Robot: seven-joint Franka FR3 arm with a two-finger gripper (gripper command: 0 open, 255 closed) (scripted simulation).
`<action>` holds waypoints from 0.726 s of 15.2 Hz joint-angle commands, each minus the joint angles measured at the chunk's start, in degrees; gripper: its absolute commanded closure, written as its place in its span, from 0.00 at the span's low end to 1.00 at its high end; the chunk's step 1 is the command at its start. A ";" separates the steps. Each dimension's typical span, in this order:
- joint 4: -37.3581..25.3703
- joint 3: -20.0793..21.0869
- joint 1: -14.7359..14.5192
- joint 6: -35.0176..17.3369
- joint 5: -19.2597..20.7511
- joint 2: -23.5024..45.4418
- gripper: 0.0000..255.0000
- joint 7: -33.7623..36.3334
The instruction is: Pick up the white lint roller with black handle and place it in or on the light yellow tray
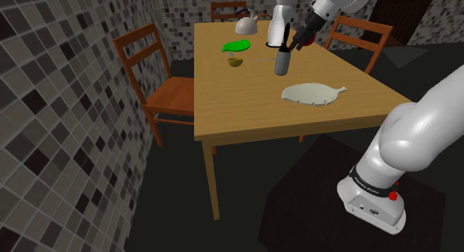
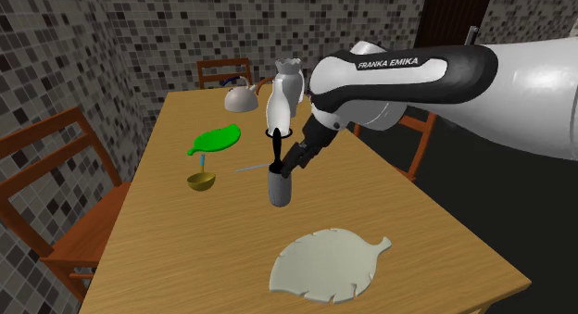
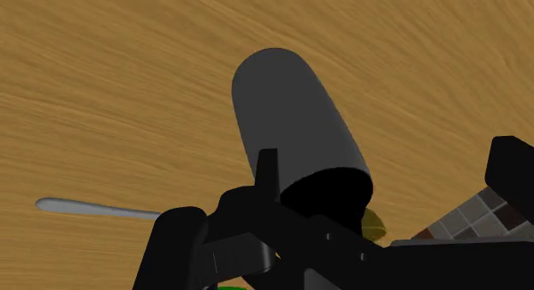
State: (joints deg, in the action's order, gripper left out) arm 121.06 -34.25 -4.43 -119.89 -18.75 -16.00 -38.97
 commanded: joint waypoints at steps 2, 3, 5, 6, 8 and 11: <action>-5.03 -4.57 -1.40 0.83 -7.75 5.72 0.00 -5.82; -4.69 -4.46 -1.50 0.22 -8.15 6.09 0.00 -6.07; -4.05 -4.37 -1.80 -0.98 -8.98 6.86 0.00 -6.58; -3.76 -4.33 -1.97 -1.57 -9.41 7.26 0.00 -6.84; -3.20 -4.26 -2.31 -2.72 -10.33 8.10 0.00 -7.41; -2.80 -4.19 -2.56 -3.61 -11.08 8.79 0.00 -7.87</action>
State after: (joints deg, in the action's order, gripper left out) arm 118.17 -38.44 -6.92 -123.22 -29.57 -7.46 -46.67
